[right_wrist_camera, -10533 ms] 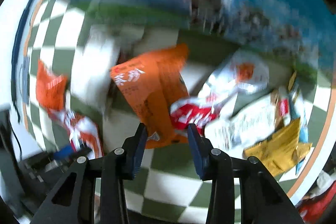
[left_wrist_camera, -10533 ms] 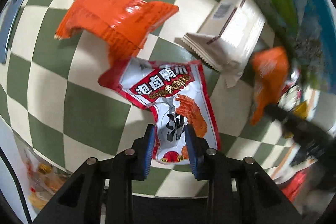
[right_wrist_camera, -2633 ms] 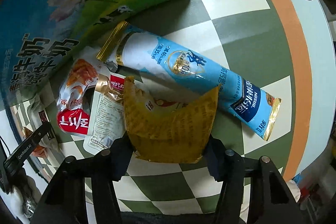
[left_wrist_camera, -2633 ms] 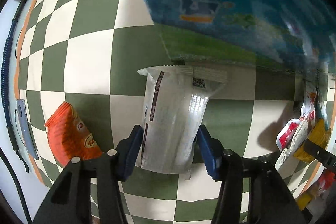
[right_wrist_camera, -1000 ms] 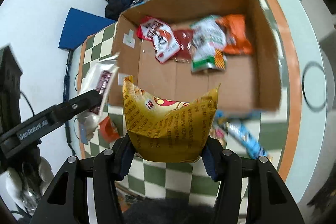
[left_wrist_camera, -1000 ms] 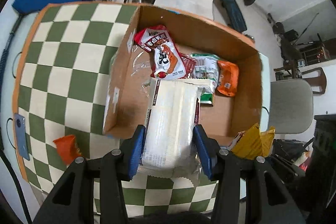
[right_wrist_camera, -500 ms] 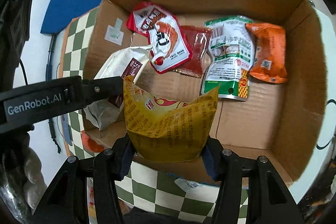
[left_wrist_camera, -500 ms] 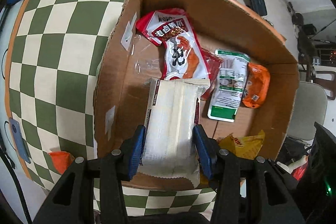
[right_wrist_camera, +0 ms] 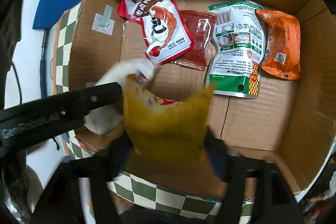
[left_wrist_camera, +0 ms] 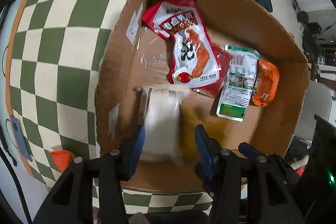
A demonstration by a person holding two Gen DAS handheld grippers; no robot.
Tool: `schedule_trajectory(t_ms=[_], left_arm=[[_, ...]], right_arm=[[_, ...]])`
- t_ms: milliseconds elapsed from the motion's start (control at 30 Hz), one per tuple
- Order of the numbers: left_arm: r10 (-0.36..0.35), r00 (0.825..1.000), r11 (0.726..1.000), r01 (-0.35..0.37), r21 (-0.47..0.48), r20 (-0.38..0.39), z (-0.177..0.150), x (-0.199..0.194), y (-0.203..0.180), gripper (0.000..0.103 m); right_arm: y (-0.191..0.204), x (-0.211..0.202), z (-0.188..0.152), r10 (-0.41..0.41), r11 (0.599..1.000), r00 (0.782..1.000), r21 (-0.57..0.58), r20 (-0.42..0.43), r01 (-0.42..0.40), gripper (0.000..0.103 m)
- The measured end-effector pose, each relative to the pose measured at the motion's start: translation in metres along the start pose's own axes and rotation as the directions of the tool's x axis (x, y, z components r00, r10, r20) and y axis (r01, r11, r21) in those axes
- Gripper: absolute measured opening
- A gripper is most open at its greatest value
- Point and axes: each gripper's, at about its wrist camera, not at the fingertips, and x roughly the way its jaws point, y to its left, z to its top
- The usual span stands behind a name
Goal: Organize snacks
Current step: 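Carry the white pack and yellow packet into the box and open both grippers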
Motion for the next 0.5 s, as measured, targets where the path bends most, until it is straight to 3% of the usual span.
schedule_trajectory(t_ms=[100, 500], left_arm=[[0.012, 1.0, 1.0, -0.013, 0.02, 0.026, -0.001, -0.008, -0.001, 0.063], [0.025, 0.994, 0.997, -0.032, 0.07, 0.103, -0.025, -0.034, -0.008, 0.063]], right_arm=[[0.001, -0.001, 0.0, -0.012, 1.0, 1.0, 0.001, 0.005, 0.012, 0.091], [0.004, -0.028, -0.015, -0.054, 0.999, 0.997, 0.007, 0.056, 0.054, 0.092]])
